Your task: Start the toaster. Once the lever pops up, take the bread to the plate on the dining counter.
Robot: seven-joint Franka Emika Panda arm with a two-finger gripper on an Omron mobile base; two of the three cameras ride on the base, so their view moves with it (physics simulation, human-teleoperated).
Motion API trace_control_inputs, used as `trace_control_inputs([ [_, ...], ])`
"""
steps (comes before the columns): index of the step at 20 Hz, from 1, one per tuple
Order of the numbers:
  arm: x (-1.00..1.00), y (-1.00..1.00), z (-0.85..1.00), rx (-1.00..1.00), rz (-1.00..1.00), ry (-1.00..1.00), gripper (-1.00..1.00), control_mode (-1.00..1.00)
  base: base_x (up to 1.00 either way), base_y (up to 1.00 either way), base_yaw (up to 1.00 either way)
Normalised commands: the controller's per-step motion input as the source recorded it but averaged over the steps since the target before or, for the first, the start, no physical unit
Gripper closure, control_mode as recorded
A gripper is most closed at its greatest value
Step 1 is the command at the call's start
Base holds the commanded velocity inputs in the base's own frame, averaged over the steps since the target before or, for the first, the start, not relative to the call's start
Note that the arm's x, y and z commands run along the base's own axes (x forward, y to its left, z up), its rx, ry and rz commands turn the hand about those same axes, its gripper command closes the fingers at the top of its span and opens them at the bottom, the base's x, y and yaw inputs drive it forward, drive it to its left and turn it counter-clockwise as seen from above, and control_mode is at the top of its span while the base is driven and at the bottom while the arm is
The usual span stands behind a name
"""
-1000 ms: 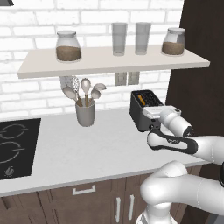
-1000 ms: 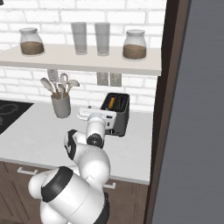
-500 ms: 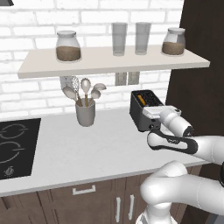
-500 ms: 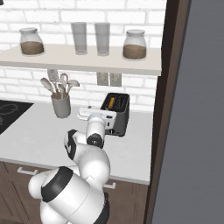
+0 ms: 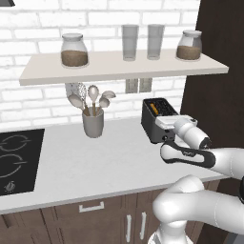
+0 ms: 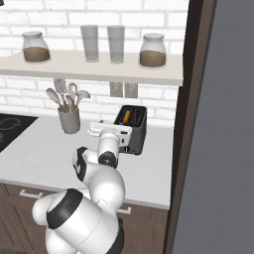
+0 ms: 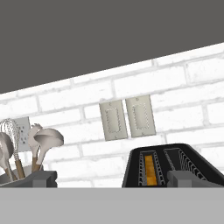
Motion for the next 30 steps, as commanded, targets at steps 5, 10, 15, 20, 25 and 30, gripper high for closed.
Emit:
trace_control_inputs([
  [5,0.0,0.0,0.0,0.0,0.0,0.0,-1.0,-1.0,0.0,0.0,0.0],
  [10,0.0,0.0,0.0,0.0,0.0,0.0,-1.0,-1.0,0.0,0.0,0.0],
  [15,0.0,0.0,0.0,0.0,0.0,0.0,-1.0,-1.0,0.0,0.0,0.0],
  [20,0.0,0.0,0.0,0.0,0.0,0.0,-1.0,-1.0,0.0,0.0,0.0],
  [25,0.0,0.0,0.0,0.0,0.0,0.0,-1.0,-1.0,0.0,0.0,0.0],
  [30,0.0,0.0,0.0,0.0,0.0,0.0,-1.0,-1.0,0.0,0.0,0.0],
])
